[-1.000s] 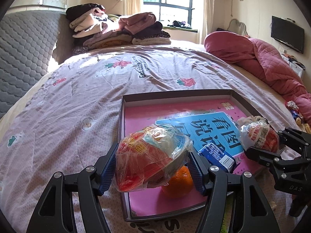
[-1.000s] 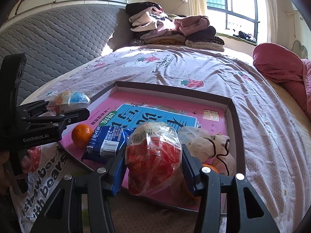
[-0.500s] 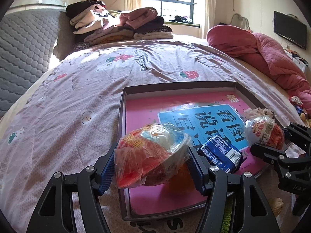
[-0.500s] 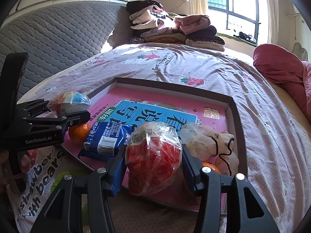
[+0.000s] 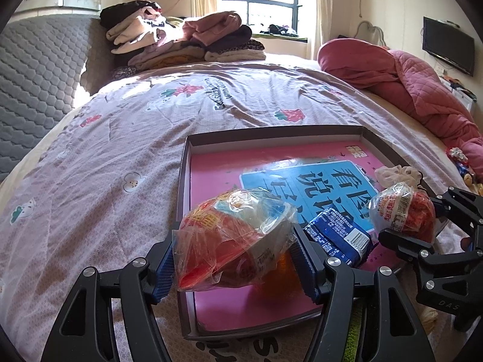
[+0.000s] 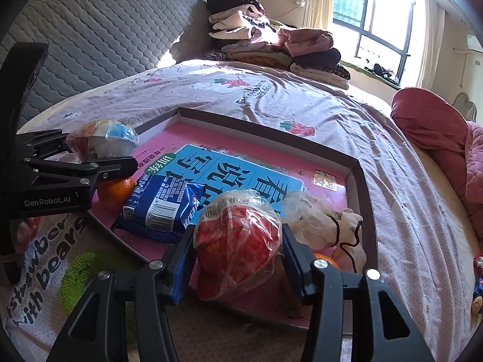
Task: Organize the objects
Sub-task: 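Lower the red-filled bag into the tray and open the right tool while the left tool withdraws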
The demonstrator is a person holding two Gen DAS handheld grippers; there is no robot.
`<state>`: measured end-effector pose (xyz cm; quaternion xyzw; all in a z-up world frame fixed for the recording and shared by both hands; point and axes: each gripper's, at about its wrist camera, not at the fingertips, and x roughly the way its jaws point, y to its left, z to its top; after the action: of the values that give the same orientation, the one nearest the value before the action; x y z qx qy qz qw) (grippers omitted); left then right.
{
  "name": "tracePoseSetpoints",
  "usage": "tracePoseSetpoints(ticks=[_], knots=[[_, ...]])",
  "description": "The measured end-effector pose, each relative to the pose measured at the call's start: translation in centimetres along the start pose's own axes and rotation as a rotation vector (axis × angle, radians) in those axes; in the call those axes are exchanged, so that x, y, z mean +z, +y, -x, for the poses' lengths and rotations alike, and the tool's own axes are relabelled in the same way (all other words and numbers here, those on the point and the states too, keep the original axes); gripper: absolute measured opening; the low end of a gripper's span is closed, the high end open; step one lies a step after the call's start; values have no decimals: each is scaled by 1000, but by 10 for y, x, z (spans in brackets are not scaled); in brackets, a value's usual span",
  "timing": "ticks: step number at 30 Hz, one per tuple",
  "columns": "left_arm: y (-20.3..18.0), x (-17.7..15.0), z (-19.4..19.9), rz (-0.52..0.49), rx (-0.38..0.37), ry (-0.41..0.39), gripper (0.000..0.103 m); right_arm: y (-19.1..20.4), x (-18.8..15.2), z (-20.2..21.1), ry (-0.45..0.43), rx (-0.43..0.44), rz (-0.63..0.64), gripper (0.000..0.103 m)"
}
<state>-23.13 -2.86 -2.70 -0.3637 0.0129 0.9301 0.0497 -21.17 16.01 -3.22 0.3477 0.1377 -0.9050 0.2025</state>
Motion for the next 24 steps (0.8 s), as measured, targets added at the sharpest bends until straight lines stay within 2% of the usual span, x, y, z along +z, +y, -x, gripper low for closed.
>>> tracePoseSetpoints(ticks=[10, 24], knots=[[-1, -1, -2, -4, -9, 13, 73, -7, 2, 2, -1, 43, -46, 57], [0, 0, -1, -4, -11, 11, 74, -16, 4, 9, -16, 53, -93, 58]])
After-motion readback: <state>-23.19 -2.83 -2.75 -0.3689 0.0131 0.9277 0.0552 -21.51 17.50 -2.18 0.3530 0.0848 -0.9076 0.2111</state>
